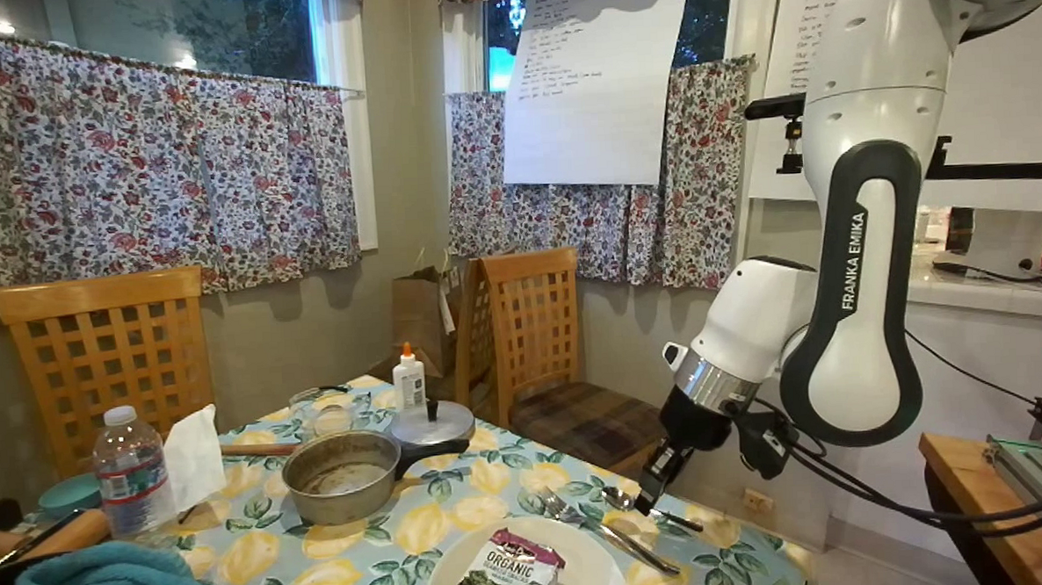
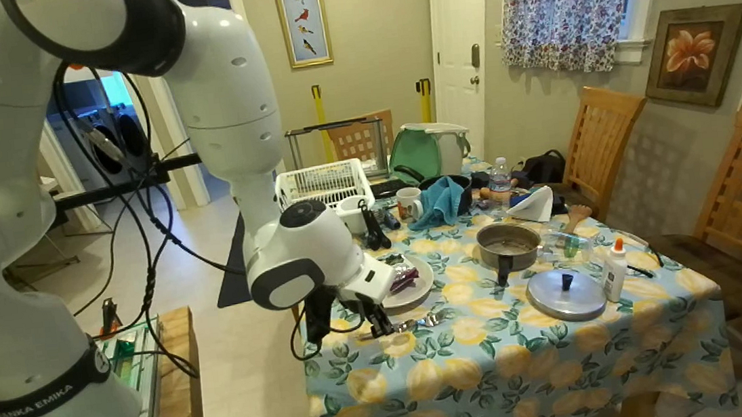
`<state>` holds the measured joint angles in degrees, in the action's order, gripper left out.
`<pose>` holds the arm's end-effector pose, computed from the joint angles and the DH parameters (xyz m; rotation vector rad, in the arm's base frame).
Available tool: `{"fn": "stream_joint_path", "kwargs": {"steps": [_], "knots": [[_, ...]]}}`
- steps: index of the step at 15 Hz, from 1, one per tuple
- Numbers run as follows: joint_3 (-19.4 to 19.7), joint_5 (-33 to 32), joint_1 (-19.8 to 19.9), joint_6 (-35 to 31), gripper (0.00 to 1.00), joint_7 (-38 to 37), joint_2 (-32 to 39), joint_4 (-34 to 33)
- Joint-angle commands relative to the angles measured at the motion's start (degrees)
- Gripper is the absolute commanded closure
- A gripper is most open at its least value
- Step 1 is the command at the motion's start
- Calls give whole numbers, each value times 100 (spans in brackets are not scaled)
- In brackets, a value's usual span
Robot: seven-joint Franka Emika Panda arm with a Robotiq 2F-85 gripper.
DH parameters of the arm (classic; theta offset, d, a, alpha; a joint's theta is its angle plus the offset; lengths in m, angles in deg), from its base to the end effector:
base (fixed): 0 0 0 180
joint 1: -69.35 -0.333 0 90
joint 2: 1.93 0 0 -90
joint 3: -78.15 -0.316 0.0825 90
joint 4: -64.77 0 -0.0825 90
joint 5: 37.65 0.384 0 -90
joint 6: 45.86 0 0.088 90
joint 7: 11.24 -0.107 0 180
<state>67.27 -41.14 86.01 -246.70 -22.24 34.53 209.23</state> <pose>0.4521 -0.0272 0.0885 -2.9316 0.4263 -0.5334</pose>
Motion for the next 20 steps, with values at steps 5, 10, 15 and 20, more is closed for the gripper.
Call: {"fn": "stream_joint_path", "kwargs": {"steps": [5, 10, 15, 20], "knots": [[-96, -27, 119, 534, 98, 76, 382, -625], [-84, 48, 75, 715, 98, 132, 495, -855], [-90, 55, 64, 780, 78, 172, 562, -983], [-52, 98, -11, 773, 41, 184, 498, -951]]}}
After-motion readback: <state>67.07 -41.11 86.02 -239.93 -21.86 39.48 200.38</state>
